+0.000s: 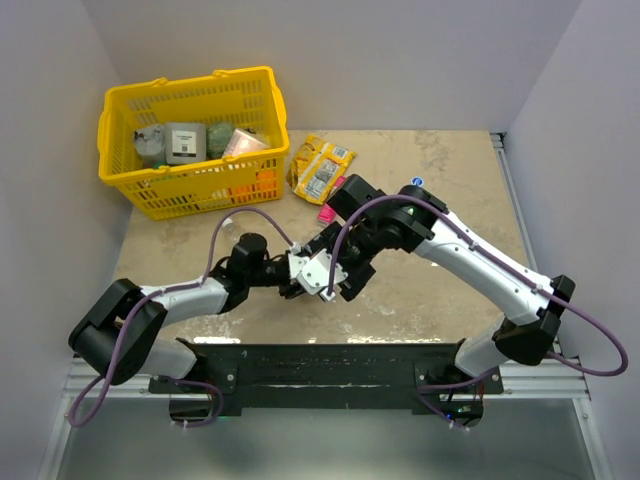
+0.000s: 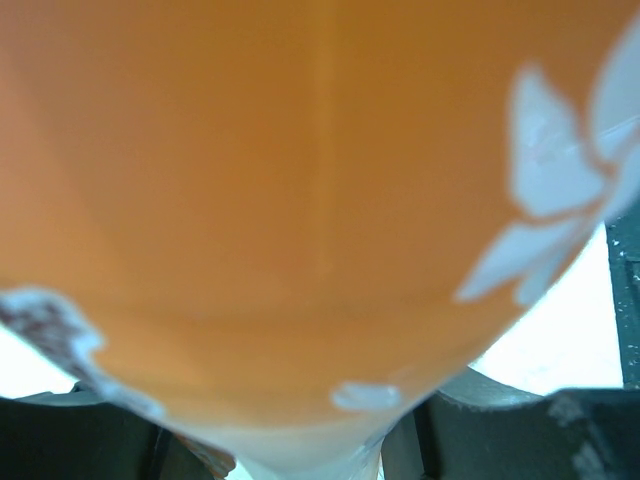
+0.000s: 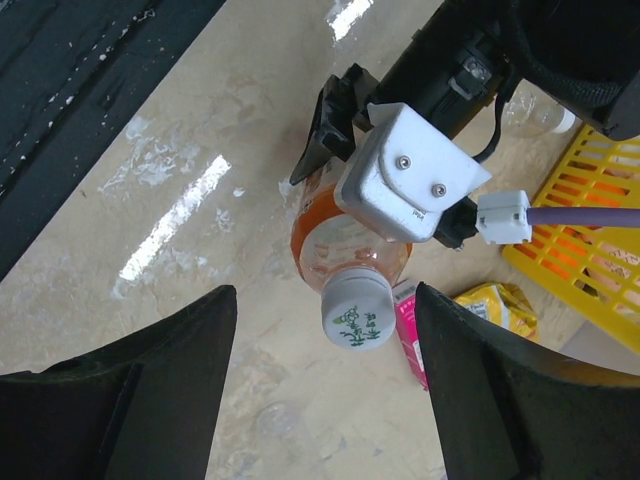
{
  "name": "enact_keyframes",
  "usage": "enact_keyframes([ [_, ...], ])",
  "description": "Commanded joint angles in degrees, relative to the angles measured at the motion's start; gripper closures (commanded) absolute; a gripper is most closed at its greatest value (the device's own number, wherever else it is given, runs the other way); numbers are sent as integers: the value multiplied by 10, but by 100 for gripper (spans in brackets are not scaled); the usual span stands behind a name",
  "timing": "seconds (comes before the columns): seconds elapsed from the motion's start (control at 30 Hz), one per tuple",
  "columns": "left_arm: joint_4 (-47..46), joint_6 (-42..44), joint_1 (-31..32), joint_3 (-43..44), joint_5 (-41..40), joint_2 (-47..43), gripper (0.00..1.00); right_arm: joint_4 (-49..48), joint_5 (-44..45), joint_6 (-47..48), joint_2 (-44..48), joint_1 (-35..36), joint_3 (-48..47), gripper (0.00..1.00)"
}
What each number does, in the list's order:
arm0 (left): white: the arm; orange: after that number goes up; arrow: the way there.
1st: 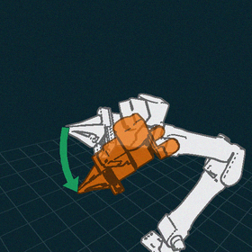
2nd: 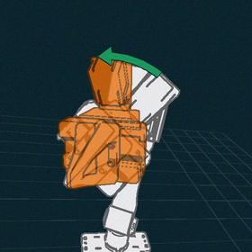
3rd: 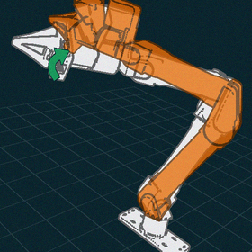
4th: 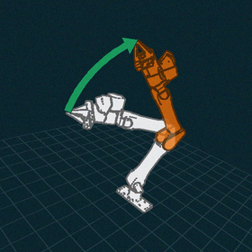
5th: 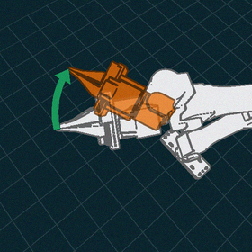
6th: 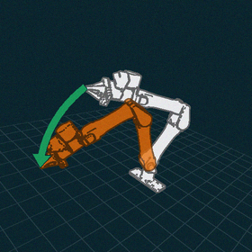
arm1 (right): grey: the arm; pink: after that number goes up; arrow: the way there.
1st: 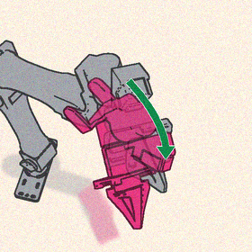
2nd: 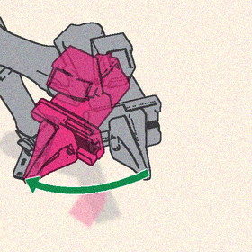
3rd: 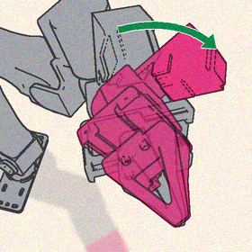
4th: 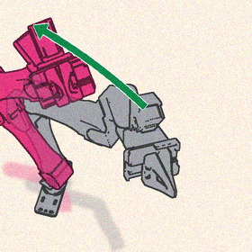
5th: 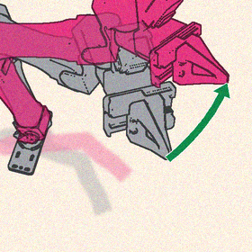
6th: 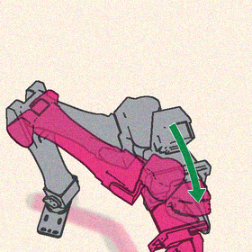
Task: Screw on the bottle caps
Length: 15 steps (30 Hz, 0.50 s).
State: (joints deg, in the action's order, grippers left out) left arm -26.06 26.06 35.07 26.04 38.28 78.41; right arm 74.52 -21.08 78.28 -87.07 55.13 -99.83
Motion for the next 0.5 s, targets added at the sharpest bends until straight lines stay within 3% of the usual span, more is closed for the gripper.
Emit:
enact_keyframes([
  [0.0, -36, -50, -23, 18, 41, -11, 100, -4, 17, 5, 9, 3, 3, 26],
  [0.23, -80, -99, -39, 4, 69, -12, 100, -66, 77, -74, 38, 2, 66, 26],
  [0.47, -40, -46, -35, 14, 80, -8, 100, -103, 61, -128, 29, -3, 52, 27],
])
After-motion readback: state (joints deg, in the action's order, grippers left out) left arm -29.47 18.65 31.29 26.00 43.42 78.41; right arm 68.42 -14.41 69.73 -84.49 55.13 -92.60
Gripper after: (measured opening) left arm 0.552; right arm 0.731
